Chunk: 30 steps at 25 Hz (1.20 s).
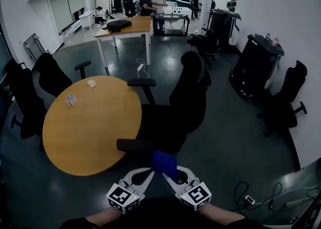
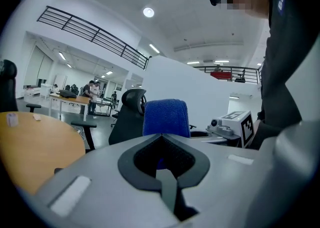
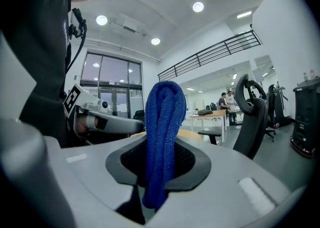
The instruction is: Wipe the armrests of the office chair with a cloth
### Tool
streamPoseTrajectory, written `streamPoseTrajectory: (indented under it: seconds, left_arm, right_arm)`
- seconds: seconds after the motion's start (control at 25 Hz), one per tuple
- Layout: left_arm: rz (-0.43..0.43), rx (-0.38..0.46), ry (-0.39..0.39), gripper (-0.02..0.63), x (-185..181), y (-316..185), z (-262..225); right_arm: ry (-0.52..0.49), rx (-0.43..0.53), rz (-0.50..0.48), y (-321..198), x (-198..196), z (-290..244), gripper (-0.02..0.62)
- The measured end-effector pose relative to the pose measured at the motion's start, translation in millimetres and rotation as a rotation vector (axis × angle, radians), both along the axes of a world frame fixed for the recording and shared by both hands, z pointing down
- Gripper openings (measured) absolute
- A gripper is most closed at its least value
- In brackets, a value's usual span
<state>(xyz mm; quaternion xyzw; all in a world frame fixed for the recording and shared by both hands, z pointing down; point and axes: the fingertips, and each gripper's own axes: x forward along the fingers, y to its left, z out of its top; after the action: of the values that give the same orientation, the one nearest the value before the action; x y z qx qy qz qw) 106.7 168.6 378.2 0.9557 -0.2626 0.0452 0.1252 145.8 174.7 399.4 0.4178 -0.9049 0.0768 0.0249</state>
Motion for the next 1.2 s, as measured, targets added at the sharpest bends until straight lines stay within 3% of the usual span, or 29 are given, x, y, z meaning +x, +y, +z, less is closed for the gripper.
streamPoseTrajectory:
  seconds: [1.2]
  left_arm:
    - [-0.011, 0.014, 0.017, 0.012, -12.4, 11.9, -0.6]
  right_arm:
    - [0.012, 0.003, -0.046, 12.0, -19.5, 1.8, 0.095]
